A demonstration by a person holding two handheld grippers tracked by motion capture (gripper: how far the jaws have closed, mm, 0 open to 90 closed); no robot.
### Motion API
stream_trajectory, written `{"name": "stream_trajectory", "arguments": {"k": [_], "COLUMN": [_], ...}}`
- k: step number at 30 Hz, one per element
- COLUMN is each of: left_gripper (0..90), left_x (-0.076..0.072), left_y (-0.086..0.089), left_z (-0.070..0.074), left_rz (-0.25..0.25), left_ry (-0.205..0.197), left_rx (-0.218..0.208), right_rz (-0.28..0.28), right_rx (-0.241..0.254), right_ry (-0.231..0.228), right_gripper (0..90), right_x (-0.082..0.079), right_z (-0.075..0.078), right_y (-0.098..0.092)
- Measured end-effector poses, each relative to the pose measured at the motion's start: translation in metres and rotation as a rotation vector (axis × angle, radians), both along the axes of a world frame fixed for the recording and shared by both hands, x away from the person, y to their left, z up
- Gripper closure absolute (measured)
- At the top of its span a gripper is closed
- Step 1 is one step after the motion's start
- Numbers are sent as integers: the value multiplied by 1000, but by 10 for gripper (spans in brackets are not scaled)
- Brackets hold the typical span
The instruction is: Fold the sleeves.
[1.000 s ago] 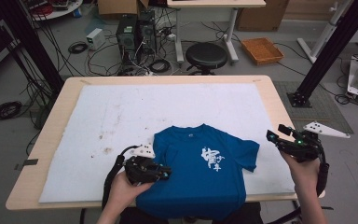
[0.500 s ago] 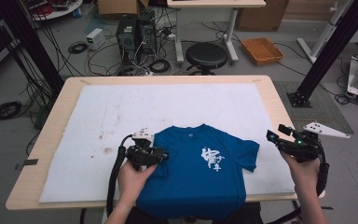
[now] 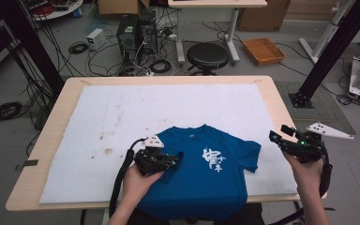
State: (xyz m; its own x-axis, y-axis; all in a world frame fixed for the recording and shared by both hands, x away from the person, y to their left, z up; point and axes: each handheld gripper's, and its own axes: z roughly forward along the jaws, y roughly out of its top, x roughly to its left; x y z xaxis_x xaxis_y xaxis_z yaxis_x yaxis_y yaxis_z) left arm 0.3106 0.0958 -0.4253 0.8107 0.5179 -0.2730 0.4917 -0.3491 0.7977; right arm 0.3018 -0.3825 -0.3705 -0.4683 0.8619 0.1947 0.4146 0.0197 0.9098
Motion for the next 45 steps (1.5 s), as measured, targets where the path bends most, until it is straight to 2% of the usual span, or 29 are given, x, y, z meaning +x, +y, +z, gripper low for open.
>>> {"name": "stream_trajectory", "arguments": {"k": [1,2,4,5,7,10,12,14,16,19,20,26,29,33,36,39,43,44,45], "left_gripper": [716,703,644,644,623,611,608,600,622,844,882,889,886,820,788,725,705,734,799], "left_x": [-1,-1,1,5,14,31,37,41,43,45,45,47,48,47,48,48,50,51,52], "left_y": [2,3,8,11,18,31,33,33,32,29,29,37,43,52,56,54,48,49,49], "left_z": [2,3,3,3,0,-7,-10,-11,-12,-14,-15,-14,-12,-11,-12,-12,-14,-15,-16], "left_rz": [-3,15,82,127,249,379,417,447,453,418,419,458,473,512,508,465,461,458,459], "left_ry": [-14,-29,-24,-27,-32,24,32,22,27,30,25,-3,-11,-11,-1,25,37,44,42], "left_rx": [-16,-17,-14,3,47,49,78,109,123,170,170,145,124,74,51,21,59,70,75], "right_rz": [0,-1,-4,-2,-4,-4,-3,-3,-4,-5,-9,-16,-12,-8,-3,-5,3,3,4], "right_rx": [3,1,2,0,0,-1,-1,-1,-5,-4,-3,-4,-7,-17,-17,-21,-31,-34,-37], "right_ry": [4,0,2,1,3,9,9,9,8,14,17,21,30,42,49,52,61,65,67], "right_gripper": [345,345,345,345,345,346,346,346,346,347,347,362,409,446,448,440,435,436,439], "right_x": [-1,0,-1,-1,-1,0,0,1,1,1,1,2,3,4,5,6,9,10,10], "right_z": [0,0,0,0,0,-2,-3,-3,-4,-5,-5,-8,-11,-15,-16,-18,-21,-22,-23], "right_y": [0,0,0,0,0,0,0,0,0,0,0,-3,-5,-6,-5,-3,0,0,1]}}
